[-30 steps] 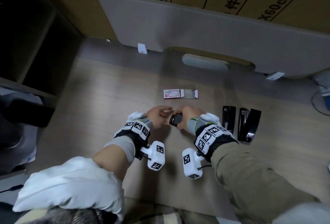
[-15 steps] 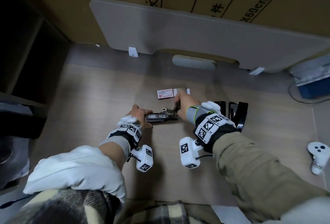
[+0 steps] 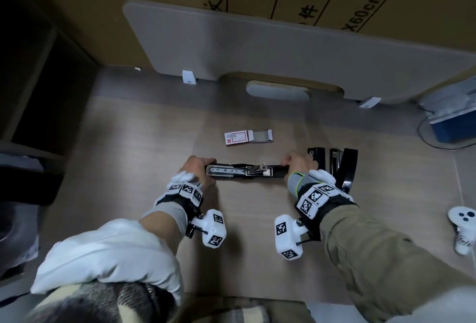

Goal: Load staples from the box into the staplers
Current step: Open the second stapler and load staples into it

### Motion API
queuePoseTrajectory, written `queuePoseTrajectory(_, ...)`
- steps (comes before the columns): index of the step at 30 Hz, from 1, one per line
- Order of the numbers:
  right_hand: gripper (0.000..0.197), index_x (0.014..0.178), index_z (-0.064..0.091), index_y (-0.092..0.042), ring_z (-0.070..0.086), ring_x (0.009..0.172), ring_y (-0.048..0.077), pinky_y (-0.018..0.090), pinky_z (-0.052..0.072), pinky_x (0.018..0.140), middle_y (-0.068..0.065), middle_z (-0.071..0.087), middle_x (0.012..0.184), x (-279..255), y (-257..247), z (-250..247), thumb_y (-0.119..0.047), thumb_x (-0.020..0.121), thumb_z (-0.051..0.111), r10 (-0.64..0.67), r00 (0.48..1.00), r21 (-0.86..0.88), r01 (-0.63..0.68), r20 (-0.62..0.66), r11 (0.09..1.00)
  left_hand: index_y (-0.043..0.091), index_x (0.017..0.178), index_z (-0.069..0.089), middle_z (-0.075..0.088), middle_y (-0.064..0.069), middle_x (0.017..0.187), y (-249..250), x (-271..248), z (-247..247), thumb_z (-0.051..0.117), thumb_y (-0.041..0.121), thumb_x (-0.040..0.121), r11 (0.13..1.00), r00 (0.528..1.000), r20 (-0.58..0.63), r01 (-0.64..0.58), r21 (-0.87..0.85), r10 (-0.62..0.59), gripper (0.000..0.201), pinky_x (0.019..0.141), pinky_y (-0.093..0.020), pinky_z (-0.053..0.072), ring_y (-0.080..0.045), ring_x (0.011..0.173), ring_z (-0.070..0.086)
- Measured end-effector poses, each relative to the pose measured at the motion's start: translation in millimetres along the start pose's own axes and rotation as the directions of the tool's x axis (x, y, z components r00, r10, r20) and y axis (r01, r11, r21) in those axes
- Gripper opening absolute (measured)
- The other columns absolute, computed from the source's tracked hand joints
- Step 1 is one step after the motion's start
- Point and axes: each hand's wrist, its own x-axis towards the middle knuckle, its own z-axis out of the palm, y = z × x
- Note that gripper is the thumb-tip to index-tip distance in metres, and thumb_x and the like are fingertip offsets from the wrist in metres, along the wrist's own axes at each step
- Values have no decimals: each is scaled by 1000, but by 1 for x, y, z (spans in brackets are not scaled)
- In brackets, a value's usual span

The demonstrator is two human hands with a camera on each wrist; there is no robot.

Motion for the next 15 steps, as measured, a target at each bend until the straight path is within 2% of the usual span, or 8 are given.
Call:
queuePoseTrajectory(3,29,123,58,-20,51,123,30,34,39,99,7,53,109,3,-5,0,-14,96,50,-33,999,-1,33,38,999,30,135,59,68,1,125,-5,3,2,82,13,72,994,999,-24,-31,-104,29,69,91,-22,47,-16,102,66)
queuePoseTrajectory(4,29,123,58,-19,52,122,30,33,40,98,9,57,117,4,-10,-1,-15,97,49,-22,998,25,20,65,999,27,134,60,68,2,126,-4,2,2,82,9,71,992,999,-15,-36,-118,35,69,90,-20,45,-17,105,66)
queuePoseTrajectory(6,31,124,61,-15,55,117,31,31,41,96,11,56,129,4,-22,-9,-11,96,49,-29,991,38,24,134,999,30,130,62,70,2,122,-2,5,1,81,5,69,991,1000,20,19,-135,-17,68,86,-23,48,-17,102,68)
queuePoseTrajectory(7,31,121,63,-13,56,107,30,29,42,93,11,56,127,2,-29,-16,-7,94,50,-46,985,45,39,168,998,33,126,62,72,2,118,1,3,-2,80,7,69,989,998,40,57,-140,-52,65,82,-25,51,-17,96,69)
queuePoseTrajectory(9,29,112,66,-13,52,87,22,21,43,82,8,53,116,6,-40,-30,2,92,51,-103,971,75,89,214,993,37,113,62,73,3,107,10,7,-9,75,17,73,982,995,40,102,-160,-97,46,74,-26,54,-17,87,69)
queuePoseTrajectory(11,28,111,63,-16,46,85,17,13,40,69,4,49,107,16,-49,-42,3,94,51,-193,955,140,164,227,977,39,108,61,73,5,98,21,11,-21,68,36,80,961,989,-43,126,-248,-141,29,73,-28,55,-16,82,69)
queuePoseTrajectory(13,30,117,62,-18,44,91,15,16,36,73,1,48,104,26,-57,-54,0,94,53,-239,948,123,217,210,968,36,111,60,74,5,93,34,19,-36,66,43,84,940,978,-141,101,-327,-154,29,67,-26,52,-14,78,69)
queuePoseTrajectory(15,31,117,63,-20,44,92,14,19,36,78,-1,49,104,39,-58,-59,-3,93,54,-241,948,119,220,206,968,31,117,62,74,0,93,47,28,-44,71,28,85,912,983,-139,51,-407,-117,33,60,-24,49,-16,79,71)
